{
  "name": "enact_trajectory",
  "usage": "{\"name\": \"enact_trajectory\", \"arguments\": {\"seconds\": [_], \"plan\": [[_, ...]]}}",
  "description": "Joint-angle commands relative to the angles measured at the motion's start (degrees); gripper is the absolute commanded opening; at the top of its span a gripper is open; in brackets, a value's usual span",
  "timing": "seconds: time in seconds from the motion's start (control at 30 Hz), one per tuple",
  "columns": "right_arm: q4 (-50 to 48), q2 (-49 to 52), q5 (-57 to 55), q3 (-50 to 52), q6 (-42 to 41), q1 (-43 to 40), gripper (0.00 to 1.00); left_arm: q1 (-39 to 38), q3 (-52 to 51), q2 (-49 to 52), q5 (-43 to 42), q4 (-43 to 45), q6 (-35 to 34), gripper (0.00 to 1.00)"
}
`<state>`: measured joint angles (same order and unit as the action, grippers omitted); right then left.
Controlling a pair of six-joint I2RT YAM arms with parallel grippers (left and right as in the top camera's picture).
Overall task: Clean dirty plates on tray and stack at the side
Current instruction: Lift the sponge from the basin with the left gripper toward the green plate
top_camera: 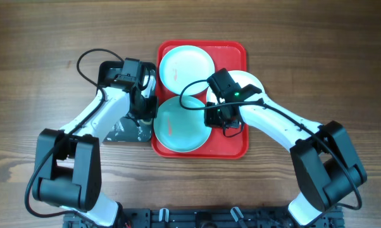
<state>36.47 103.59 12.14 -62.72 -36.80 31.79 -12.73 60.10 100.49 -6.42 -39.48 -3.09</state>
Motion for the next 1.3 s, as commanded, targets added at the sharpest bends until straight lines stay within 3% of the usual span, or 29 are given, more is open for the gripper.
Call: {"name": "enact_trajectory", "arguments": {"seconds": [0.0,0.03,0.1,0.3,0.37,0.6,0.97,1.1,1.27], "plan": [[-0.02,-1.6,0.37,-0.31,0.76,0.28,0.14,-1.25,0.44,-1.07,-1.53,0.0,1.4,0.04],[-0.09,-1.6,0.37,-0.31,0.76,0.28,0.22,-1.25,0.85,-1.07,0.35,-0.04,1.4,0.04],[-0.17,-1.6,0.35,-0.31,0.76,0.28,0.29,-1.25,1.44,-1.2,1.14,-0.02,1.4,0.05],[-0.37,-1.6,-0.76,-0.31,0.59,0.28,0.29,-1.25,3.41,-3.96,4.57,0.28,1.36,0.04],[-0.85,-1.6,-1.66,-0.31,0.52,0.31,0.27,-1.25,3.78,-5.46,5.97,0.28,1.33,0.04],[-1.14,-1.57,-4.63,-0.2,-0.9,0.28,0.04,-1.25,3.78,-7.65,8.66,-0.66,1.14,0.04],[0.28,-1.62,-4.63,-0.22,-2.84,0.28,0.04,-1.25,3.78,-13.14,11.69,-0.76,0.13,0.04],[0.26,-1.62,-4.63,-0.22,-2.78,0.28,0.04,-1.27,3.78,-13.05,12.28,-1.51,5.55,0.04],[0.2,-1.62,-4.63,-0.22,-2.6,0.28,0.04,-1.25,3.78,-13.05,12.28,-2.38,7.39,0.04]]}}
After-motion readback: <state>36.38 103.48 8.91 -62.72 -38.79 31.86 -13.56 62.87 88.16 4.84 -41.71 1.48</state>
